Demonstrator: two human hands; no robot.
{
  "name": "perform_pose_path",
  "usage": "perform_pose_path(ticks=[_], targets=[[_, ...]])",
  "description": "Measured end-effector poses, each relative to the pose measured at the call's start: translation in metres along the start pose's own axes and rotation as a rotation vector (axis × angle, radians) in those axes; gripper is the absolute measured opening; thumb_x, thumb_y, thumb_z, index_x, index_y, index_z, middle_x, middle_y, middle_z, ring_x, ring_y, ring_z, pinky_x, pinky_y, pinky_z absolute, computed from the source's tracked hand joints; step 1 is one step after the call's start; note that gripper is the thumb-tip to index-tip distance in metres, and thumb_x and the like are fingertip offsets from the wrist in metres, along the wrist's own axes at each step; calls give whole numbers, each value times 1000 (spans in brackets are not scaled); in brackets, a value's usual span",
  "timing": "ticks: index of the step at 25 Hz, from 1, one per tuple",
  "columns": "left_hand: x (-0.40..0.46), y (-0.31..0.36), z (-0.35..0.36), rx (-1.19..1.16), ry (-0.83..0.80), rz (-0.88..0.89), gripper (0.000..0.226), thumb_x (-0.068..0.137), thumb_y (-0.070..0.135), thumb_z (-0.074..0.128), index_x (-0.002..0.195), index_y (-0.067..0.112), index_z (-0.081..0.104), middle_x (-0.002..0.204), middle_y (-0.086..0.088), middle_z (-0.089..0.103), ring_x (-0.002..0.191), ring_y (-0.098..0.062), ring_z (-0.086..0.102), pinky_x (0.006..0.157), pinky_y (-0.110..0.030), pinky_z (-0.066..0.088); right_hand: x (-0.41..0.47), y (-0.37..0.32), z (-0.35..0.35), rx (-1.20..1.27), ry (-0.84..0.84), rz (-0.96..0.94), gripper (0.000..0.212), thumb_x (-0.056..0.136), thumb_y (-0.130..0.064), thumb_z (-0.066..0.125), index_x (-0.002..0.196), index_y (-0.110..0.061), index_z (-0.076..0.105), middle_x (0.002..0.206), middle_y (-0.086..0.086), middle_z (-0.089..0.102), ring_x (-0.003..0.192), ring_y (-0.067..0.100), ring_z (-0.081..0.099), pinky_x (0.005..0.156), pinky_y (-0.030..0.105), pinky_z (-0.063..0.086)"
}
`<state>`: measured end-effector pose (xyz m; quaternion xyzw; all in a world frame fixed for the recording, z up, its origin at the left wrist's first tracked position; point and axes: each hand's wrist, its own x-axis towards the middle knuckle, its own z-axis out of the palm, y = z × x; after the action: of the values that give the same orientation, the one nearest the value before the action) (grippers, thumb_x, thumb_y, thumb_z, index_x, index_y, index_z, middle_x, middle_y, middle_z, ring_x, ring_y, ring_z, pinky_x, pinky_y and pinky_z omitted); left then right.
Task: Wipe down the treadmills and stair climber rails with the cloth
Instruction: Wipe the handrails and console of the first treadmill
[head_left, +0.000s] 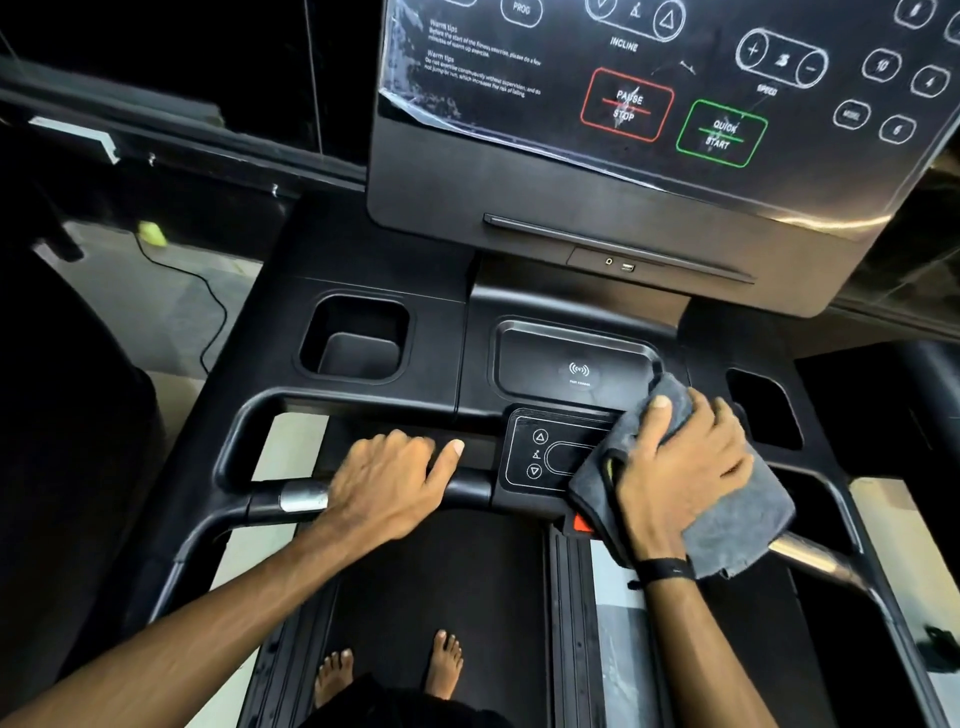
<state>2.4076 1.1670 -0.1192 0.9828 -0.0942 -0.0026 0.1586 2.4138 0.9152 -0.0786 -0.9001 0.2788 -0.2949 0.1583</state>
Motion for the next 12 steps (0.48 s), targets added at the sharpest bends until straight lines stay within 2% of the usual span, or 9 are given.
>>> perform_pose_path(ticks=[2, 5, 9, 12], targets=[[0, -1, -1, -15, 9, 16, 70, 97, 61, 6, 69, 20, 55, 67, -2, 61, 69, -26, 62, 67, -38, 46, -6, -15, 3, -51, -54, -68, 52, 100, -47, 33, 134, -14, 55, 148, 12, 47, 142, 32, 34, 119, 57, 13], [-2, -1, -1, -13, 46, 35, 70, 95, 61, 3, 70, 21, 55, 65, -1, 61, 65, -25, 62, 61, -35, 39, -22, -44, 10, -91, -129, -225, 51, 100, -51, 29, 127, -20, 61, 142, 3, 54, 139, 25, 40, 120, 56, 10], [-5, 1, -3, -56, 124, 72, 53, 97, 45, 17, 75, 19, 56, 68, -6, 68, 61, -31, 65, 57, -33, 32, -49, -82, 16, -65, -175, -415, 46, 99, -51, 34, 117, -23, 65, 124, -4, 64, 125, 21, 51, 119, 56, 17], [-6, -3, -5, -120, 165, 81, 35, 95, 36, 26, 75, 20, 49, 69, -9, 68, 58, -35, 63, 55, -32, 32, -63, -90, 18, -39, -207, -550, 40, 98, -53, 39, 112, -24, 63, 117, -5, 63, 120, 20, 51, 118, 55, 19]])
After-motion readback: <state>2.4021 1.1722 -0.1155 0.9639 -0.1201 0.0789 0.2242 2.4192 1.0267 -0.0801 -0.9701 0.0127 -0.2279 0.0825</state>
